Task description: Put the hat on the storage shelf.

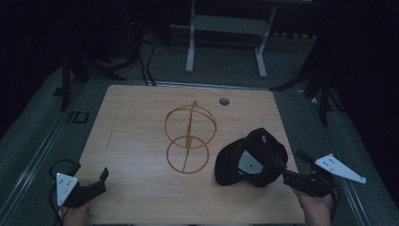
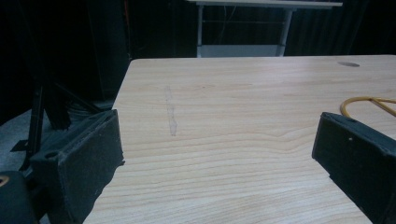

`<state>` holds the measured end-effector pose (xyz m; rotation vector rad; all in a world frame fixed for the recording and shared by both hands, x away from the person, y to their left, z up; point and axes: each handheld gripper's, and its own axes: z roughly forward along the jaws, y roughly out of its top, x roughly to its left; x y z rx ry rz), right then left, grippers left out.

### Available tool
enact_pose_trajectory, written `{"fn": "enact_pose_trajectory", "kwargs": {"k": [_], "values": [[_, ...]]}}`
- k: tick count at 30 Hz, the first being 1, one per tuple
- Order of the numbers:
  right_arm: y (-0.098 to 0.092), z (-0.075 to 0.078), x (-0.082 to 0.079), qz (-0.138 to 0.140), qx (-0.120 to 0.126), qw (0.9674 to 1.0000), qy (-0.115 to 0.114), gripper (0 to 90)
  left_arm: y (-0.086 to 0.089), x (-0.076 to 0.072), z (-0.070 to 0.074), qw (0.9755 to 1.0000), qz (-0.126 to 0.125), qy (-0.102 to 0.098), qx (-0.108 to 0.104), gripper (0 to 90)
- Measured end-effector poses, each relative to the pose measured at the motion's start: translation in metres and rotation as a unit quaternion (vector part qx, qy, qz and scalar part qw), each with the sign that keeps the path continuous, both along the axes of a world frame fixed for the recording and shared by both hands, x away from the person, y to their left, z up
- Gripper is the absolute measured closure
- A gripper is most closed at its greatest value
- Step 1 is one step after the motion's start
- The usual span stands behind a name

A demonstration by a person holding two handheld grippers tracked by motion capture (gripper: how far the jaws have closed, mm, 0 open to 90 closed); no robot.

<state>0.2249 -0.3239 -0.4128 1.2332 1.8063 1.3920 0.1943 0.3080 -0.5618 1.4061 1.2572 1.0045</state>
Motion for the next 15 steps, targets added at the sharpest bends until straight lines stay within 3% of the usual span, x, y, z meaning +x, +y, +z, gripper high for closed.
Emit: {"fn": "enact_pose_trajectory", "kwargs": {"k": [5,7,8,13,15], "values": [[0.022,-0.002,0.007,0.019,-0.024,0.9994,0.013,10.0,-0.002,0.0,0.0,1.0,-0.004,0.0,0.001,2.2],[0.025,-0.004,0.009,0.014,-0.03,0.9993,0.019,10.0,-0.002,0.0,0.001,1.0,-0.005,0.001,0.003,2.2],[0.032,-0.009,0.013,0.011,-0.046,0.9984,0.031,10.0,-0.003,0.0,0.001,1.0,-0.007,0.001,0.003,2.2],[0.039,-0.017,0.017,-0.017,-0.079,0.9959,0.041,10.0,-0.005,0.0,0.002,0.9999,-0.012,0.001,-0.001,2.2],[0.042,-0.023,0.021,-0.029,-0.096,0.9934,0.055,10.0,-0.006,0.0,0.002,0.9999,-0.015,0.001,-0.003,2.2]]}}
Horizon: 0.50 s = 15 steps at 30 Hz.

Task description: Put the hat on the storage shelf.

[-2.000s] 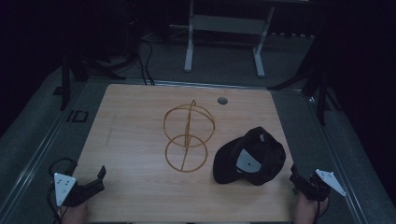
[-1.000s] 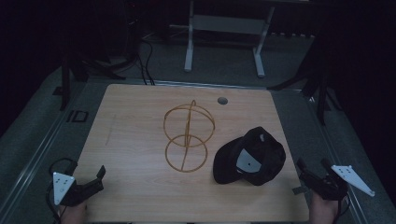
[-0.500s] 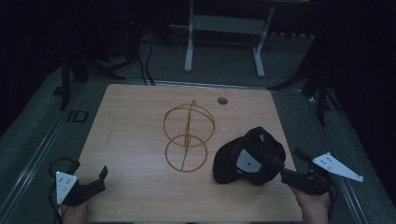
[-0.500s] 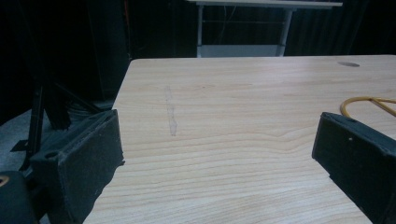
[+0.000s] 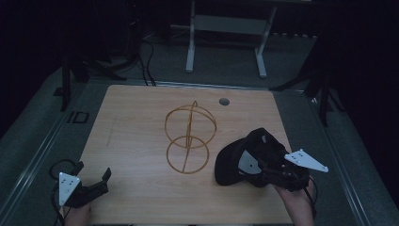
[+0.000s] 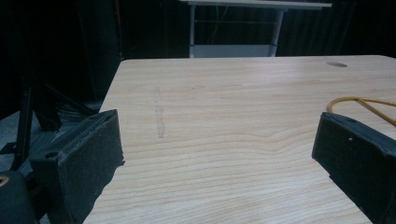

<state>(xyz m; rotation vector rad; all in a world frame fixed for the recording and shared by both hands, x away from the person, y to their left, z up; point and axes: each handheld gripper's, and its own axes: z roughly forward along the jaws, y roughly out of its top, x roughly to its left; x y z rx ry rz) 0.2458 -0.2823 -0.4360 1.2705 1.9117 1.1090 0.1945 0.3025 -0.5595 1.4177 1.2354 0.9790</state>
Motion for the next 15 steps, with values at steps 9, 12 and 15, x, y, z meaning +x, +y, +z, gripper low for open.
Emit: {"fn": "enact_pose_trajectory", "kwargs": {"k": [9,12,15], "values": [[0.006,-0.019,0.001,-0.009,0.007,0.9996,0.025,20.8,-0.005,0.0,0.002,0.9999,-0.011,-0.001,-0.002,2.2],[0.006,-0.021,0.0,-0.011,0.013,0.9995,0.026,24.5,-0.006,0.0,0.002,0.9999,-0.012,-0.001,0.0,2.2],[0.007,-0.026,-0.002,-0.01,0.021,0.9992,0.033,35.9,-0.006,0.0,0.003,0.9999,-0.014,-0.002,-0.001,2.2]]}}
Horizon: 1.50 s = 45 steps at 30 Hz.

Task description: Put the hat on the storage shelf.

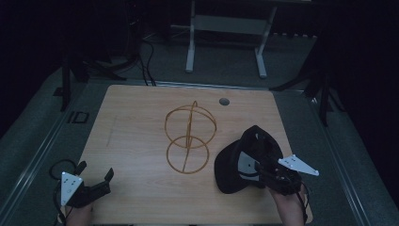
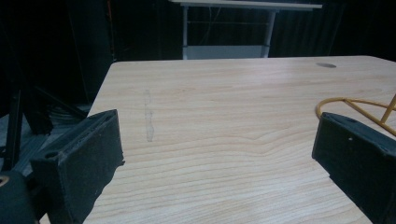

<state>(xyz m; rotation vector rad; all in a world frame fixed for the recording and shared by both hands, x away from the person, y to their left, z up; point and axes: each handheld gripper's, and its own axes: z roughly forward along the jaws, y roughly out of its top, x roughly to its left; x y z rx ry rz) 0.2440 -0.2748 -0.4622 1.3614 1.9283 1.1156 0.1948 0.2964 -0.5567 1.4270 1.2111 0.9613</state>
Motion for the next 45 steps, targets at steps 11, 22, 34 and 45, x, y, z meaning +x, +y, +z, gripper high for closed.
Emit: {"fn": "enact_pose_trajectory", "kwargs": {"k": [11,22,34,45], "values": [[-0.004,-0.01,0.0,0.003,-0.039,0.9992,0.009,71.6,-0.001,0.0,0.0,1.0,-0.002,0.001,-0.001,2.2],[-0.012,-0.001,0.002,0.007,-0.043,0.999,-0.015,86.0,-0.006,0.001,0.001,0.9999,-0.004,0.013,0.0,2.2],[-0.02,0.027,0.001,-0.007,-0.043,0.9971,-0.063,86.3,-0.029,0.0,0.018,0.9992,-0.012,0.037,0.0,3.6],[-0.024,0.062,-0.011,0.002,-0.032,0.9924,-0.119,86.4,-0.075,-0.004,0.052,0.9937,-0.084,0.074,-0.009,4.1]]}}
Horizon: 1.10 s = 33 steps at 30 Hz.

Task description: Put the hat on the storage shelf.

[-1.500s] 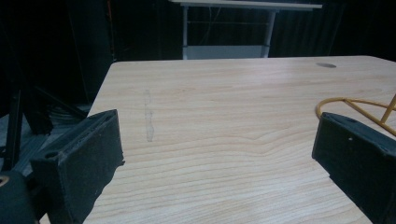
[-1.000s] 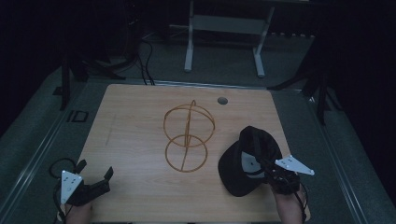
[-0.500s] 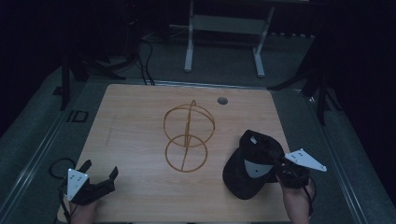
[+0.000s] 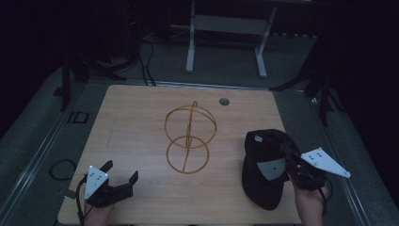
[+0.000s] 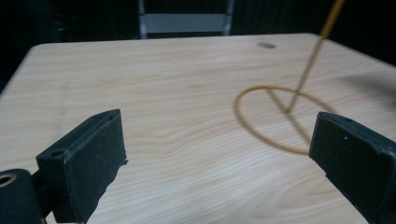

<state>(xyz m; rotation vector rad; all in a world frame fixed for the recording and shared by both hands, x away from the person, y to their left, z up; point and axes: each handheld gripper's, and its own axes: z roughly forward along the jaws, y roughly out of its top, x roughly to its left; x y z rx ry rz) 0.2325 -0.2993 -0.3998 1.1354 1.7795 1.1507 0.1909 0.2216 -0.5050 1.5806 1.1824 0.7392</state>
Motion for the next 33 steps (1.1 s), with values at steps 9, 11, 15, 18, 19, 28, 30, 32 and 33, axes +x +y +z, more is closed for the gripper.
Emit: {"fn": "enact_pose_trajectory", "kwargs": {"k": [9,11,15,18,19,28,30,32,33], "values": [[-0.002,0.028,-0.015,0.028,0.009,0.9991,-0.031,86.4,-0.024,0.002,0.032,0.9993,-0.033,-0.015,-0.003,4.7],[0.001,0.036,-0.025,0.04,0.009,0.9983,-0.042,86.4,-0.034,0.004,0.044,0.9987,-0.048,-0.019,-0.003,5.2],[0.006,0.042,-0.037,0.06,0.014,0.9968,-0.051,86.3,-0.051,0.009,0.051,0.9971,-0.073,-0.022,0.007,5.3],[0.011,0.044,-0.045,0.074,0.015,0.9957,-0.054,86.3,-0.064,0.014,0.052,0.9951,-0.098,-0.014,0.003,6.5],[0.013,0.045,-0.047,0.078,0.014,0.9953,-0.055,86.3,-0.069,0.015,0.052,0.9945,-0.104,-0.012,0.006,6.5],[0.027,0.04,-0.064,0.111,0.016,0.9922,-0.054,86.3,-0.108,0.025,0.047,0.9868,-0.161,0.014,0.013,7.8],[0.031,0.04,-0.067,0.117,0.015,0.9915,-0.054,86.3,-0.116,0.026,0.046,0.9858,-0.166,0.012,0.02,9.4],[0.034,0.039,-0.071,0.125,0.014,0.9906,-0.054,86.3,-0.124,0.028,0.046,0.9839,-0.177,0.011,0.023,11.7],[0.036,0.038,-0.072,0.128,0.014,0.9903,-0.052,86.3,-0.128,0.029,0.047,0.9831,-0.181,0.012,0.021,11.9]]}}
